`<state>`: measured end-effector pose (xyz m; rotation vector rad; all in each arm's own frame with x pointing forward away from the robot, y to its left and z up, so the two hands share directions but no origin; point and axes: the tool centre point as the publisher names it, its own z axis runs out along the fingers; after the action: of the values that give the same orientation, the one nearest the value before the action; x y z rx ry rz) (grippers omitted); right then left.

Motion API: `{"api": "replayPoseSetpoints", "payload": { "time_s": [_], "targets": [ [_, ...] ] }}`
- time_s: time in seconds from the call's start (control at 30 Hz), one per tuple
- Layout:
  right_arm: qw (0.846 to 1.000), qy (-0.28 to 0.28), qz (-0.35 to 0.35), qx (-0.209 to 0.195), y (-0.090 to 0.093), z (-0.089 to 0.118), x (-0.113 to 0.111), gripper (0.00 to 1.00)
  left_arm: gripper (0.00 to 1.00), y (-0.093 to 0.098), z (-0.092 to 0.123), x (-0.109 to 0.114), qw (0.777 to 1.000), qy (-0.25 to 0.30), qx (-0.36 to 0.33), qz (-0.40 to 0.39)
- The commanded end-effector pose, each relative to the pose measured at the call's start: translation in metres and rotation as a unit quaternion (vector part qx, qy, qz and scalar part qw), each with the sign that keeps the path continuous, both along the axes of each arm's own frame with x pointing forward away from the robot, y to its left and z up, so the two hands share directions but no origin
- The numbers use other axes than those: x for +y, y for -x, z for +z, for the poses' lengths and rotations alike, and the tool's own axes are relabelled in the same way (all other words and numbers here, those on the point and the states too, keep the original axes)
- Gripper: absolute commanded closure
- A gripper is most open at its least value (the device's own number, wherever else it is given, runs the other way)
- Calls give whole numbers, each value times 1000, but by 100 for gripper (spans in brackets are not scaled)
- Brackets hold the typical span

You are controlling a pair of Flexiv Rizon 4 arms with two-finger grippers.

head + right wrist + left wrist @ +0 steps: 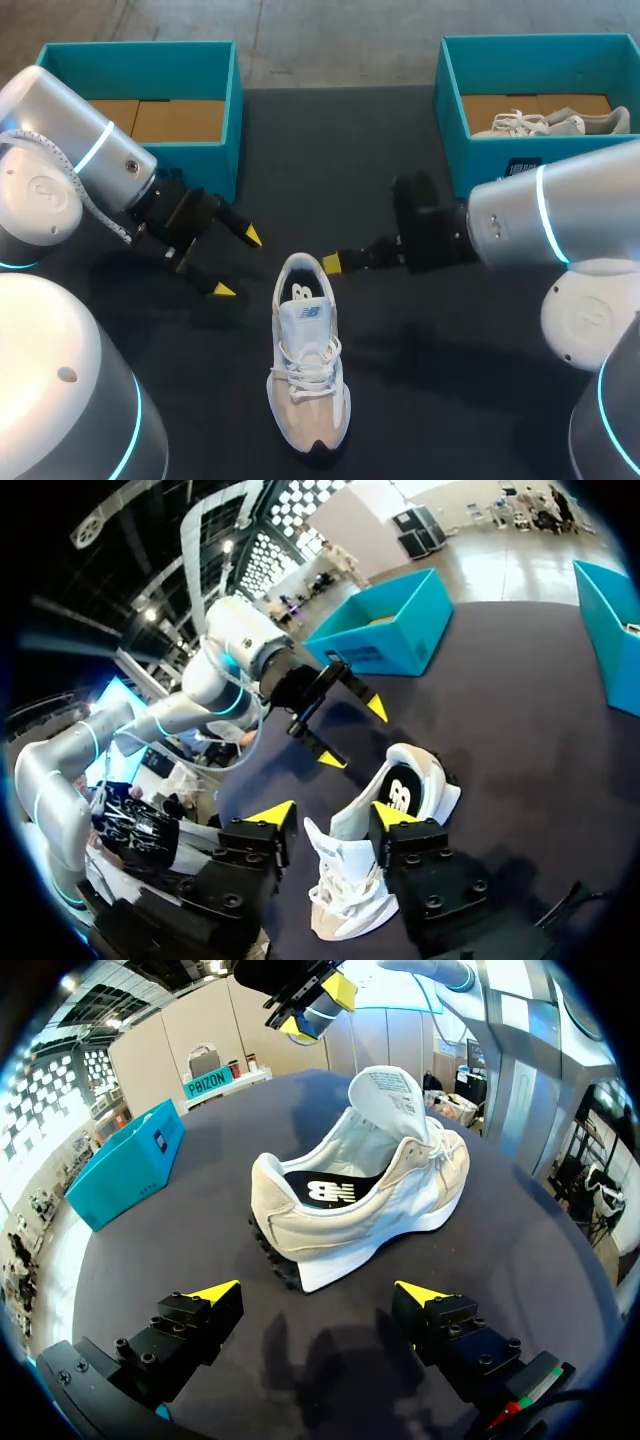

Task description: Take the shoe out of the shoebox, open the shoe tongue, remove and reinsert the insole, then place the shoe into the shoebox

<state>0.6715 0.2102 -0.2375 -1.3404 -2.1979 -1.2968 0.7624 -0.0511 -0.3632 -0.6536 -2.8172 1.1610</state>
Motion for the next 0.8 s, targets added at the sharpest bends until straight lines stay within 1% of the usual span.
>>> {"api": "replayPoseSetpoints", "payload": {
  "time_s": [0.03, 0.1, 0.17, 0.23, 0.3, 0.33, 0.37, 0.4, 0.47, 0.57, 0.63, 0.67, 0.8],
  "targets": [
    [982, 160, -95, -23, 5, 12, -2, 92, 0, 0, 1, 0, 1000, -2, 0, 0],
    [981, 166, -100, -18, 8, 14, -2, 81, 0, 0, 1, 0, 1000, -2, 0, 0],
    [979, 174, -105, -16, 10, 14, 0, 74, 0, 0, 1, 0, 1000, -2, 0, 0],
    [975, 192, -110, -10, 11, 15, 4, 76, 0, 0, 1, 0, 1000, -2, 0, 0],
    [975, 193, -112, -10, 12, 16, 7, 92, 0, 0, 1, 0, 1000, -2, 0, 0],
    [971, 204, -122, -8, 12, 17, 8, 95, 0, 0, 1, 0, 1000, -2, 0, 0],
    [970, 209, -125, -7, 12, 17, 8, 96, 0, 0, 1, 0, 1000, -2, 0, 0],
    [970, 208, -124, -7, 13, 17, 9, 100, 0, 0, 1, 0, 1000, -2, 0, 0],
    [965, 224, -138, -3, 14, 17, 10, 100, 0, 0, 1, 0, 1000, -2, 0, 0],
    [960, 236, -151, 1, 15, 16, 9, 100, 0, 0, 1, 0, 1000, -2, 0, 0],
    [962, 224, -154, -5, 17, 16, 9, 100, 0, 0, 1, 0, 1000, -2, 0, 0],
    [967, 202, -153, -14, 19, 17, 10, 100, 0, 0, 1, 0, 1000, -2, 0, 0],
    [967, 202, -153, -14, 19, 17, 10, 100, 0, 0, 1, 0, 1000, -2, 0, 0]
  ]
}}
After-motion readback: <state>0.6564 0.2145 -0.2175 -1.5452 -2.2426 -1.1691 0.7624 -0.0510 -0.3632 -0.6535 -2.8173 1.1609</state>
